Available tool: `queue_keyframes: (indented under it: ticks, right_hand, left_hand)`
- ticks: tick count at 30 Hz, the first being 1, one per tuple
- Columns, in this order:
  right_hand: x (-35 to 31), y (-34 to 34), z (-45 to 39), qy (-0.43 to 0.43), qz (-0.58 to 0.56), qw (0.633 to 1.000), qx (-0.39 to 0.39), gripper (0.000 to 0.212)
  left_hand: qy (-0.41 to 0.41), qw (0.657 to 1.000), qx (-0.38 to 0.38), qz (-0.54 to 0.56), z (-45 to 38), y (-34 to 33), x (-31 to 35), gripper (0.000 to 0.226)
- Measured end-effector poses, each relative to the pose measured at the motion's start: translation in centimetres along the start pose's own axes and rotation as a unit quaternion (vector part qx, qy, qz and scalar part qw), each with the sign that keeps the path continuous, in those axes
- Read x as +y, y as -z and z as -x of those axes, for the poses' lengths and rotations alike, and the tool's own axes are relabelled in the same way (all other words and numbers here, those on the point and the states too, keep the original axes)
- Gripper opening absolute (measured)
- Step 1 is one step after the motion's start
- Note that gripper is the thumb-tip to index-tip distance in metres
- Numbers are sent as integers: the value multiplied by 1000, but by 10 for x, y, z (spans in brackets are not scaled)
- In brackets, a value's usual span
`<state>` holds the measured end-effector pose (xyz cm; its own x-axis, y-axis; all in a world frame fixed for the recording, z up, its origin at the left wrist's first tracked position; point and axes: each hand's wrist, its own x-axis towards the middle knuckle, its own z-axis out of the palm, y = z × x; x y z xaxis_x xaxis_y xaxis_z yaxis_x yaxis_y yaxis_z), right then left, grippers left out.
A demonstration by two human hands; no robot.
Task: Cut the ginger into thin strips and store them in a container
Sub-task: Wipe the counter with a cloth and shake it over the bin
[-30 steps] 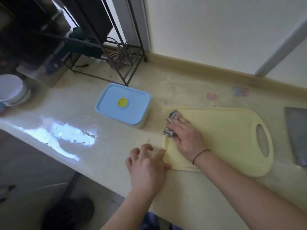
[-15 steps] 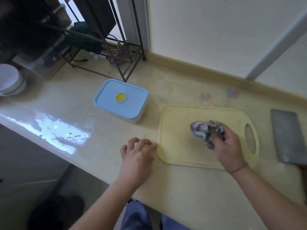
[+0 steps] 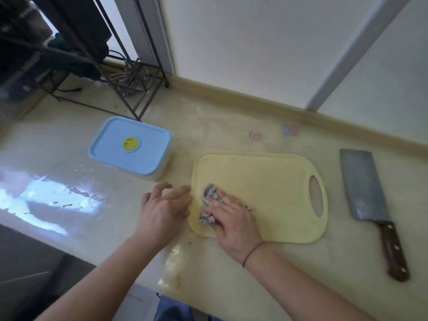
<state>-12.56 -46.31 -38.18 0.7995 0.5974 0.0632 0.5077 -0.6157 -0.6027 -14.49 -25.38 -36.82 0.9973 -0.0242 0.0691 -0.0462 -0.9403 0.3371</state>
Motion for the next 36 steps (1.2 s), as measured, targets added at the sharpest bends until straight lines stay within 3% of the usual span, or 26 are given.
queue_keyframes:
  ticks: [3, 6, 8, 9, 11, 14, 16, 18, 20, 23, 25, 27, 28, 30, 32, 33, 34, 36]
  right_hand:
    - [-1, 19, 41, 85, -77, 991, -67, 34]
    - [31, 79, 55, -45, -186, 977, 89, 23]
    - [65, 124, 40, -156, -129, 954, 222, 30]
    - [84, 138, 27, -188, -88, 948, 241, 40]
    - [111, 145, -6, -221, -38, 952, 211, 57]
    - [110, 109, -47, -236, -5, 963, 128, 52]
    - [82, 74, -67, -196, 1, 974, 111, 46]
    - [43, 46, -79, -140, -36, 989, 41, 47]
    - [15, 20, -66, -63, -53, 996, -23, 45]
    - [-9, -2, -18, 16, -83, 996, -35, 36]
    - [-17, 0, 15, 15, -130, 990, -61, 30]
    - [-20, 21, 27, -46, -212, 973, -82, 26]
    - [-15, 34, 28, -102, -267, 956, -59, 22]
    - [12, 72, 21, -165, -355, 915, 100, 22]
    - [50, 123, 10, -187, -289, 900, 267, 28]
    - [69, 146, 2, -185, -228, 904, 310, 23]
    - [87, 163, -6, -177, -173, 916, 317, 22]
    - [125, 176, -18, -165, -119, 950, 236, 30]
  left_hand:
    - [-15, 1000, -7, -7, -2, 6, 0, 38]
    - [-47, 997, -49, -21, -6, 12, 3, 36]
    - [-47, 995, -83, -6, -10, 15, 1, 43]
    - [-39, 994, -99, 5, -12, 16, -1, 50]
    - [-15, 993, -120, 19, -14, 16, 0, 56]
    - [-9, 993, -116, 29, -16, 10, 1, 51]
    - [-13, 995, -91, 30, -13, 7, -2, 54]
    - [-21, 998, -57, 24, -9, 5, -5, 49]
    - [-33, 999, -26, 4, -6, 6, -2, 43]
    - [-14, 1000, 2, -13, 0, 12, 2, 37]
    - [3, 999, -6, -39, 3, 12, 0, 44]
    - [15, 998, -33, -50, 2, 13, -2, 61]
    - [9, 998, -41, -50, 0, 13, 0, 64]
    - [-22, 998, -33, -42, -3, 13, 11, 58]
    - [-39, 997, -38, -48, -3, 13, 27, 61]
    - [-39, 995, -56, -69, -5, 12, 34, 69]
    - [-39, 992, -77, -97, -6, 10, 39, 79]
    - [-26, 984, -116, -133, -9, 9, 44, 96]
